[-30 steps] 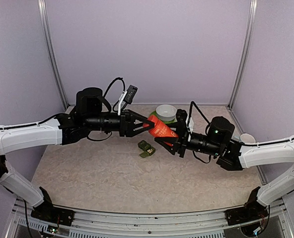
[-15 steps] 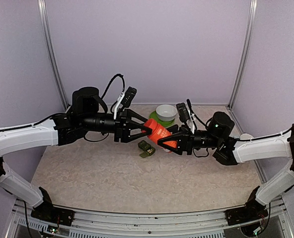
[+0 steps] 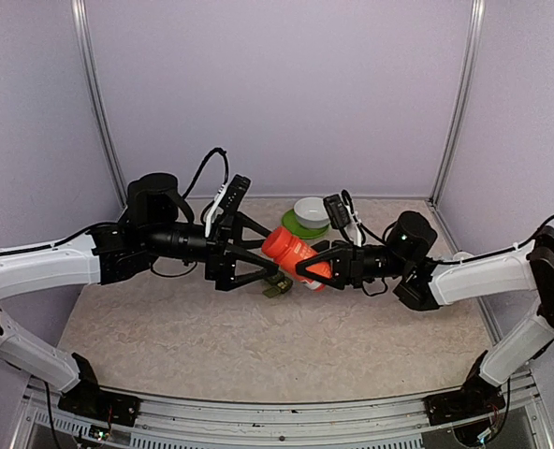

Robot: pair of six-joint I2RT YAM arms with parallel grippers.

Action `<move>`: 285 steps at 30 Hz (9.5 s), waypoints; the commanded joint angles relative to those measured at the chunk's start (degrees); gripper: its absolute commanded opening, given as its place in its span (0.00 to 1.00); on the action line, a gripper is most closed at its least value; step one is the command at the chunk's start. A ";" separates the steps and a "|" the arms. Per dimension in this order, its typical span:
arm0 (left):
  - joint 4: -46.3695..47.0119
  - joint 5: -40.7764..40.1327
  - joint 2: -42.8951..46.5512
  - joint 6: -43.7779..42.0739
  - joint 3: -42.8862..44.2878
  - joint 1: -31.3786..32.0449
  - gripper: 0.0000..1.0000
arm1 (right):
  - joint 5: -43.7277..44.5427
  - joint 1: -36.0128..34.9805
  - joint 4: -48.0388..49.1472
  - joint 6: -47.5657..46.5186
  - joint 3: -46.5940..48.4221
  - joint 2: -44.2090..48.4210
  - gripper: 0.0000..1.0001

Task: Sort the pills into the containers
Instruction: Screw the lid of the pill bottle onto the pill bottle.

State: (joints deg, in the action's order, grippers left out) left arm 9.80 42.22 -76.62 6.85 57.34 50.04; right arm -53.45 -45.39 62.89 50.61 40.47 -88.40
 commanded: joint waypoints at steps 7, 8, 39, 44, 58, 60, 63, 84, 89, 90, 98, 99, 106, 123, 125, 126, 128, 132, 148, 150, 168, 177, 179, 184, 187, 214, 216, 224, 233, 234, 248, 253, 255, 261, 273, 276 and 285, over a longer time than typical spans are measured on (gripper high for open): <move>11.84 -10.01 4.80 22.00 -6.83 -0.62 0.99 | 17.50 0.68 -19.89 -24.74 2.40 10.66 0.20; 12.27 -11.44 4.86 22.92 -7.03 -0.42 0.99 | 18.03 0.65 -20.10 -25.95 2.53 10.70 0.20; 15.81 -21.12 -2.04 29.06 -3.43 0.33 0.99 | 24.95 -4.87 -21.66 -34.29 6.92 2.03 0.20; 15.46 -20.70 -2.86 28.92 -2.15 -0.07 0.99 | 25.11 -6.15 -22.45 -35.21 7.75 -0.04 0.20; 17.03 -20.61 -3.73 29.08 -1.70 -0.96 0.99 | 22.22 -9.17 -20.88 -36.36 8.00 -2.37 0.20; 16.69 -20.97 -3.03 28.69 -2.28 -1.31 0.99 | 22.16 -9.26 -20.38 -36.52 7.71 -1.88 0.20; 16.12 -21.32 -1.76 28.59 -3.21 -2.04 0.99 | 23.14 -9.22 -21.19 -37.14 7.74 -0.49 0.20; 14.16 -20.44 2.03 29.54 -6.06 -1.32 0.99 | 37.06 -8.60 -25.67 -40.70 8.37 5.78 0.20; 14.19 -20.11 1.24 29.62 -5.85 -0.85 0.99 | 38.97 -8.35 -25.87 -41.46 8.77 6.06 0.20; 14.19 -20.07 1.07 29.56 -5.77 -0.83 0.99 | 38.97 -8.31 -25.81 -41.49 8.79 6.09 0.20; 12.98 -20.88 0.29 28.98 -5.11 -0.82 0.99 | 39.67 -7.68 -23.41 -41.75 7.17 7.92 0.20; 13.04 -20.96 0.37 28.97 -5.13 -0.87 0.99 | 39.82 -7.59 -23.49 -41.90 7.17 7.97 0.20; 14.62 -19.85 0.32 29.19 -5.16 -0.91 0.99 | 39.79 -7.43 -26.57 -42.61 9.52 5.30 0.20; 15.01 -18.70 -0.35 28.48 -3.02 -0.82 0.99 | 33.72 -9.67 -29.24 -43.75 11.56 -1.10 0.19; 15.13 -18.53 -0.37 28.49 -2.82 -0.82 0.99 | 32.99 -9.97 -29.46 -43.67 11.73 -1.82 0.19; 15.23 -18.41 -0.37 28.55 -2.77 -0.82 0.99 | 32.71 -10.10 -29.58 -43.67 11.75 -2.11 0.19; 15.44 -18.26 -0.35 28.49 -2.63 -0.82 0.99 | 32.10 -10.47 -29.59 -43.79 11.77 -2.57 0.19; 15.34 -18.14 -0.28 28.25 -2.50 -0.87 0.99 | 31.11 -11.00 -29.91 -44.14 11.72 -2.57 0.19; 7.73 -18.38 1.34 29.49 -2.41 -1.44 0.99 | 37.04 -10.69 -32.90 -51.05 9.83 6.10 0.20; 5.64 -18.34 1.47 29.74 -1.83 -1.44 0.99 | 37.62 -10.74 -34.18 -52.72 10.05 6.22 0.20; -0.66 -16.47 2.09 31.80 0.75 -2.64 0.64 | 43.96 -10.70 -36.10 -58.78 8.97 8.25 0.20; 5.99 -13.03 2.63 28.63 -1.63 -2.76 0.50 | 38.45 -9.67 -33.28 -50.54 8.36 7.89 0.20; 8.60 -11.56 2.63 27.83 -2.57 -2.76 0.50 | 35.92 -9.27 -31.72 -45.89 8.12 7.32 0.20; 11.71 -9.16 2.62 25.35 -3.79 -1.97 0.50 | 28.59 -7.47 -25.03 -29.93 6.69 6.37 0.20; 12.60 -8.61 2.84 23.63 -4.28 -1.09 0.49 | 25.14 -6.89 -20.29 -20.93 5.58 6.03 0.20; 4.98 -23.19 8.17 32.37 -4.10 -2.29 0.99 | 32.15 -6.62 -29.00 -34.22 7.13 9.23 0.20; 1.99 -23.82 6.48 33.00 -2.48 -2.23 0.99 | 35.17 -7.64 -31.61 -39.58 8.30 8.78 0.20; -9.15 -24.10 2.05 28.98 6.55 -2.32 0.96 | 40.62 -9.07 -36.64 -50.87 8.71 9.47 0.20; -13.61 -18.95 -2.89 28.74 10.18 -2.05 0.81 | 44.32 -9.72 -40.12 -56.93 9.08 11.44 0.20; -13.97 -19.15 -3.06 28.67 10.38 -2.05 0.82 | 44.42 -9.79 -40.16 -57.20 9.02 11.56 0.20; -13.70 -17.79 -4.63 28.20 10.72 -2.56 0.66 | 44.32 -9.90 -39.05 -58.85 7.94 12.77 0.20; -12.16 -15.72 -5.43 28.60 10.61 -2.75 0.56 | 43.54 -9.92 -38.17 -59.03 7.08 13.45 0.20; -11.23 -14.97 -5.55 28.78 10.37 -2.84 0.50 | 43.16 -9.92 -37.87 -59.16 6.75 13.65 0.20; -7.47 -12.21 -4.87 28.35 8.88 -2.92 0.36 | 42.53 -9.92 -37.38 -58.75 6.17 13.68 0.20; 5.20 -1.41 -1.50 18.94 2.71 -0.03 0.32 | 25.79 -7.01 -23.59 -27.28 3.86 12.75 0.18; 7.90 1.14 -0.71 17.03 1.32 0.62 0.31 | 22.16 -6.19 -17.95 -17.47 2.93 12.21 0.19; 6.95 5.92 -0.16 9.58 1.37 3.81 0.28 | 12.11 -2.25 9.72 15.39 -0.97 4.00 0.20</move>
State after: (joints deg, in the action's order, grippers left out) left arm 16.62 38.11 -77.19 20.97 59.09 48.58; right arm -39.42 -48.95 52.95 46.13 41.19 -80.20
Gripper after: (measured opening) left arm 0.480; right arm 0.520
